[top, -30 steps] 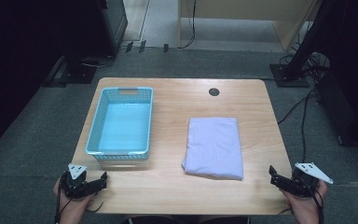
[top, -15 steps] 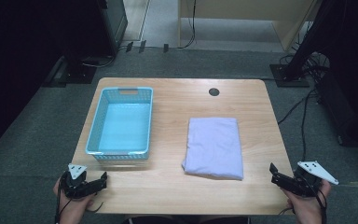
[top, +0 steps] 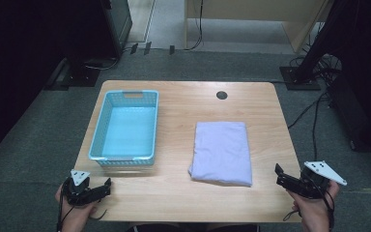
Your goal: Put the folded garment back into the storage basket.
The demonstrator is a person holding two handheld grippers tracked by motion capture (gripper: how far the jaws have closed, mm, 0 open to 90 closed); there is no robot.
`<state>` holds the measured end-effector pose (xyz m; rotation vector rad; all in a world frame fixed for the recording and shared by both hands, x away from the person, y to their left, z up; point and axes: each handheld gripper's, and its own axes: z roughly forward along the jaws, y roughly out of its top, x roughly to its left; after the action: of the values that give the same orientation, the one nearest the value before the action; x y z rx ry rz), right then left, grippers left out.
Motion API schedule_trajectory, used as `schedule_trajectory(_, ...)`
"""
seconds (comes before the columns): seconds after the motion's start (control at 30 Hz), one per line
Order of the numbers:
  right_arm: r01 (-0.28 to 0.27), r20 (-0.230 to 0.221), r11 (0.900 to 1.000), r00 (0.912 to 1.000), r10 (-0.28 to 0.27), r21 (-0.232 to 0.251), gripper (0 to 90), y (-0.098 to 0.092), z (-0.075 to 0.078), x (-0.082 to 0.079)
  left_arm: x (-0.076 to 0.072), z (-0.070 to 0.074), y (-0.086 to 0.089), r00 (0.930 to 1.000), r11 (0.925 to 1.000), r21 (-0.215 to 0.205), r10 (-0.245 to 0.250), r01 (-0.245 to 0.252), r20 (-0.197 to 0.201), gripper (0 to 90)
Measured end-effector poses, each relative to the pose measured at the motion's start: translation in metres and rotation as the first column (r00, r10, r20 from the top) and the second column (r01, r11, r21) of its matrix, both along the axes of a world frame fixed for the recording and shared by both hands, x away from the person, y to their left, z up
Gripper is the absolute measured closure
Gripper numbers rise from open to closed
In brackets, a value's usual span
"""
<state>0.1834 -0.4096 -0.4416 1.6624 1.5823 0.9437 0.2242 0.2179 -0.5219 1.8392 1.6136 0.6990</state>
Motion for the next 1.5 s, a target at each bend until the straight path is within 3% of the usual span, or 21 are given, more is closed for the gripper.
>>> schedule_trajectory(1.5,-0.069,0.015,0.998,0.9975,0.069,0.008,0.0,0.068,0.026,0.042,0.0,0.0,0.0,1.0,1.0,0.0,-0.003,0.003,0.001,0.0)
